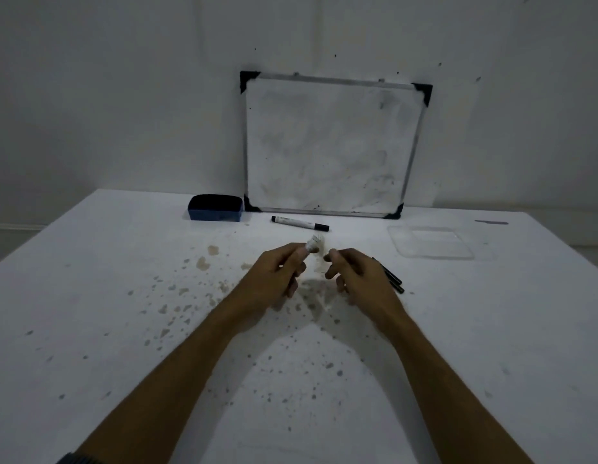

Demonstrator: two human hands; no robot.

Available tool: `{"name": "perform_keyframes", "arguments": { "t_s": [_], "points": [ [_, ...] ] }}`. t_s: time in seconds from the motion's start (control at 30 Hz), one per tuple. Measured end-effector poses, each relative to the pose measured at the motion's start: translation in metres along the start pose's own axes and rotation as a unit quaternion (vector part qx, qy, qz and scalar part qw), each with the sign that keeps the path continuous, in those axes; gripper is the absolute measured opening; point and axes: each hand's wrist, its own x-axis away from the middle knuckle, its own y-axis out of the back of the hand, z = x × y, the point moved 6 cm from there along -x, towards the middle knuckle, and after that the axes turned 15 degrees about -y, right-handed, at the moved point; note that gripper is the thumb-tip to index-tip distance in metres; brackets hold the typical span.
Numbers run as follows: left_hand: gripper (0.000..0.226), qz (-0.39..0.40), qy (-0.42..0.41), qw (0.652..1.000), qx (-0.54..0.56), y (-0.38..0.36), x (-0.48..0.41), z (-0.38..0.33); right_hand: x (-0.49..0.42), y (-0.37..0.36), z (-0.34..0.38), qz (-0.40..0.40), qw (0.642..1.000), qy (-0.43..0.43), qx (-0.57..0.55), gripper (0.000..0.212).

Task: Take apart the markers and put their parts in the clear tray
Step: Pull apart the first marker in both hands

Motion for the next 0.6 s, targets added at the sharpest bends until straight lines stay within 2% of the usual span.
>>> {"name": "perform_keyframes", "arguments": {
  "t_s": [0.03, 0.1, 0.2, 0.27, 0.4, 0.5, 0.6],
  "points": [
    [0.037, 0.021, -0.015, 0.997, -0.075, 0.0, 0.001, -0.001, -0.002, 0.002, 0.0, -0.005, 1.0, 0.0, -0.013, 0.038],
    [0.039, 0.057, -0.077, 0.967, -0.237, 0.0, 0.001, -0.003, -0.003, 0.0, 0.0, -0.009, 1.0, 0.011, -0.009, 0.041],
    [0.041, 0.074, -0.146, 0.917, -0.364, -0.002, -0.002, -0.001, -0.007, -0.003, -0.003, -0.039, 0.998, 0.027, 0.027, 0.048],
    [0.038, 0.073, -0.163, 0.905, -0.386, -0.004, -0.003, 0.0, -0.009, -0.005, -0.005, -0.056, 0.996, 0.035, 0.058, 0.05],
    [0.041, 0.072, -0.187, 0.906, -0.372, 0.001, -0.004, 0.007, -0.017, -0.011, -0.001, -0.043, 0.997, 0.006, 0.066, 0.059],
    [0.051, 0.067, -0.185, 0.905, -0.378, 0.009, -0.004, 0.009, -0.028, -0.022, 0.008, -0.05, 0.987, -0.015, 0.151, 0.067],
    [0.051, 0.084, -0.167, 0.911, -0.367, 0.01, -0.004, 0.012, -0.034, -0.031, 0.008, -0.084, 0.985, 0.016, 0.151, 0.062]
  ]
}}
